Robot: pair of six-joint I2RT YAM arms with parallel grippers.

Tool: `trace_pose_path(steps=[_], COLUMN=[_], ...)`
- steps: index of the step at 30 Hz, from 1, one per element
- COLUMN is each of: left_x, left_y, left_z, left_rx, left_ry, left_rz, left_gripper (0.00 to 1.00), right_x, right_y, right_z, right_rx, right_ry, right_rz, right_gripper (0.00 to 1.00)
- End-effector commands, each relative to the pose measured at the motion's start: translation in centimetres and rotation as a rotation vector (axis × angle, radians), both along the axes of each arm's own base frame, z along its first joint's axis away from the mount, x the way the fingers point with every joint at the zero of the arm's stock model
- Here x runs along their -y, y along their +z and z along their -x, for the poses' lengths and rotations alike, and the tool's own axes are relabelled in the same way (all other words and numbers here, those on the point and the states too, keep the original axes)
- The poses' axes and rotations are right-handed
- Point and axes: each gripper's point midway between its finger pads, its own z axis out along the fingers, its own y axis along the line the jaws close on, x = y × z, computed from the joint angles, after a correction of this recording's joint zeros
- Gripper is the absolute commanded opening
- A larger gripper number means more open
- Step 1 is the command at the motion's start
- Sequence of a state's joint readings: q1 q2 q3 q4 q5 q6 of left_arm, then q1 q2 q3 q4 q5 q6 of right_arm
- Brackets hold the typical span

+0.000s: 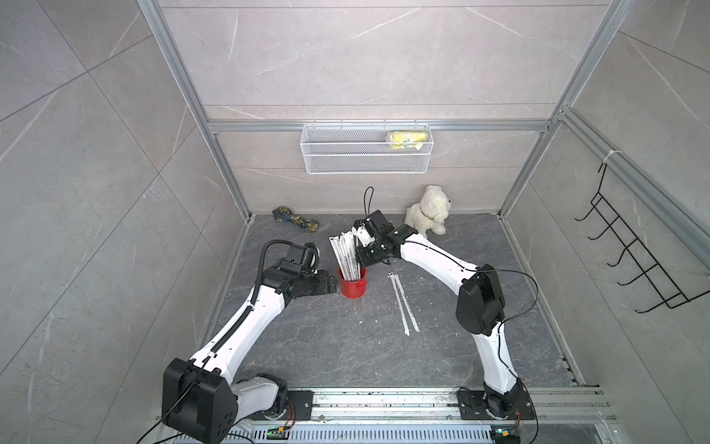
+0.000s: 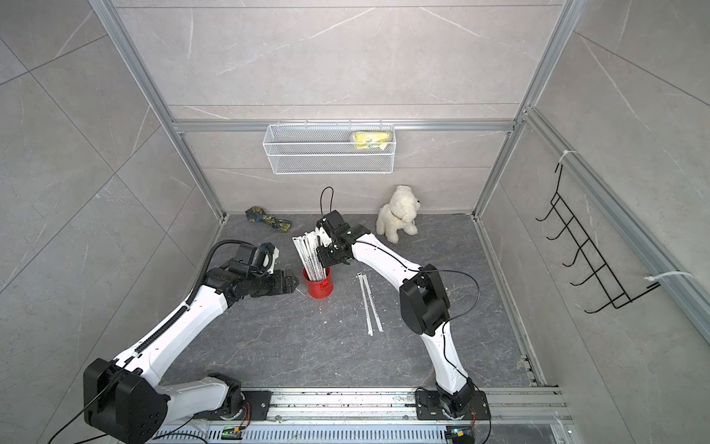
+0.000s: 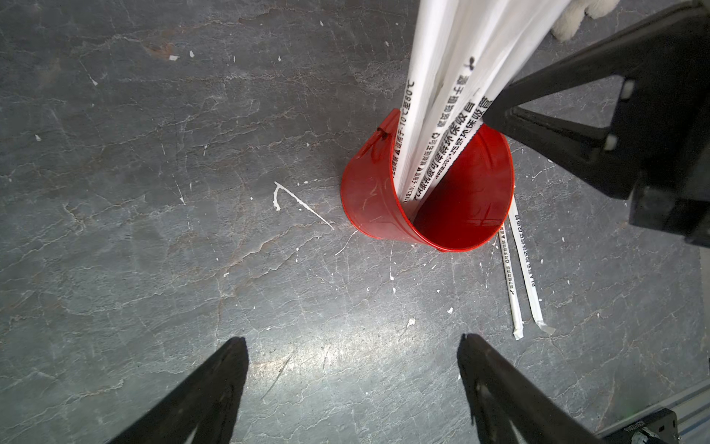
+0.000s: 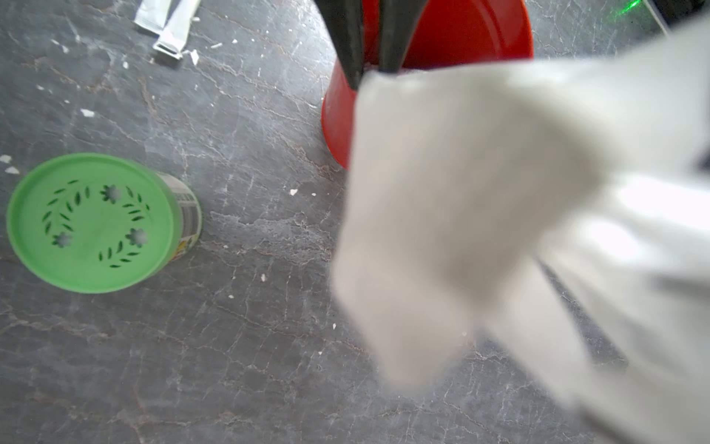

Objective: Take the straws out of the storage container
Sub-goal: Pick up the straw from the container.

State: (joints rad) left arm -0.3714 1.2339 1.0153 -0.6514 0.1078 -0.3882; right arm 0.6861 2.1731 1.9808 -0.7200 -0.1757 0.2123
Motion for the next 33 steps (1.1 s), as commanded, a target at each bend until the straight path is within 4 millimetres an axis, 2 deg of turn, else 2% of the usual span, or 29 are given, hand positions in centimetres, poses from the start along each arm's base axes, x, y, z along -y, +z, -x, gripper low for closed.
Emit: trace_pose_path(steps=[1, 10, 25, 33], left_x=[0.5, 0.5, 0.5, 0.5], left_y=[1.6, 1.6, 1.6, 1.6], left_z=[-0.3, -0.3, -0.3, -0.3], left_rx=[0.037, 0.037, 0.037, 0.038], left_ry=[-0.036, -0.038, -0.038, -0.039], left_rz=[0.004, 0.006, 0.006, 0.008], left_gripper=[0.9, 0.9, 0.9, 0.91], right_x=[0.4, 1.0, 1.3, 1.9], right_y=[1.7, 2.3, 4.7, 7.6], right_z=[0.7, 1.1, 1.2, 1.8], right_rx=[0.032, 0.049, 0.09, 0.121], right_ry=[0.009, 0.002, -0.006, 0.003], right_rz=[-0.003, -0.001, -0.025, -0.035], right_gripper=[0.12, 0.12, 0.12, 0.12])
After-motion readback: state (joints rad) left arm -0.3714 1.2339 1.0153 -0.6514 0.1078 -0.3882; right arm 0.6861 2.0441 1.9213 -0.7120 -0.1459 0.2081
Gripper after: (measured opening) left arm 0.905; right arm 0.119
